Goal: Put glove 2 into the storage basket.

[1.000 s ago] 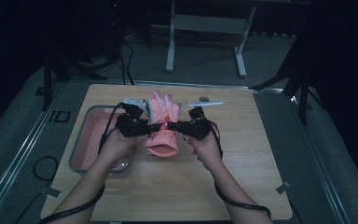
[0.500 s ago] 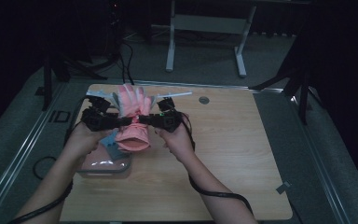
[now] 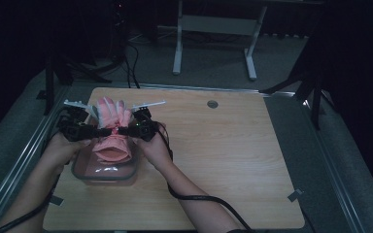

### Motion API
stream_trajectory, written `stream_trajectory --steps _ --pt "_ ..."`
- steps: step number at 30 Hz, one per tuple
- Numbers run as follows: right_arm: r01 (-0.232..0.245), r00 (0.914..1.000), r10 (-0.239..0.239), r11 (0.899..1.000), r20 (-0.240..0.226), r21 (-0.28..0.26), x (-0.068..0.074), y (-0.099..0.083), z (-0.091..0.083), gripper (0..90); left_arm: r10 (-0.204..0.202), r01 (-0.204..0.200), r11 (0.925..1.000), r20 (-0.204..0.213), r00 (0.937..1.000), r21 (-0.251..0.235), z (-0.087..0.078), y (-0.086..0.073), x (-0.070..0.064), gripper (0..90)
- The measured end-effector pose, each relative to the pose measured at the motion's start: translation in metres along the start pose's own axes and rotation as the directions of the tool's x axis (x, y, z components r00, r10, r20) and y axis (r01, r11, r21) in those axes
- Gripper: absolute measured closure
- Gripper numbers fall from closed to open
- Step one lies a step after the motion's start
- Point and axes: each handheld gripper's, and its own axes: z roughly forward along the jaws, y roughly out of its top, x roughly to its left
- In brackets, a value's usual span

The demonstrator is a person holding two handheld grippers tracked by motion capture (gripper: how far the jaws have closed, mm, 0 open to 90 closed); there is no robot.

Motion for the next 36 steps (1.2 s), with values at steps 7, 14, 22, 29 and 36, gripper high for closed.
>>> stream_trajectory --steps 7,14,22,29,36 --pt "-0.011 0.9995 0.009 0.998 0.031 0.063 -0.009 -0.016 0.025 74.4 -0.048 0.048 0.9977 -0.007 0.9988 0.048 0.021 -0.017 0.012 66.4" --pt "0.021 0.9981 -0.029 0.991 0.055 0.130 -0.006 -0.021 0.034 73.3 -0.088 0.087 0.9952 0.021 0.9959 0.046 0.025 -0.033 0.020 66.1" --pt "0.075 0.9907 -0.097 0.974 0.096 0.213 -0.004 -0.020 0.040 68.5 -0.102 0.100 0.9925 0.029 0.9944 0.072 0.035 -0.043 0.023 65.7" --pt "0.052 0.9930 -0.074 0.973 0.092 0.226 -0.011 -0.023 0.045 60.8 -0.105 0.109 0.9911 -0.057 0.9929 0.077 0.038 -0.043 0.020 53.5" --pt "0.111 0.9854 -0.131 0.978 0.108 0.174 -0.008 -0.020 0.043 44.7 -0.073 0.081 0.9959 -0.160 0.9844 0.041 0.036 -0.045 0.016 41.1"
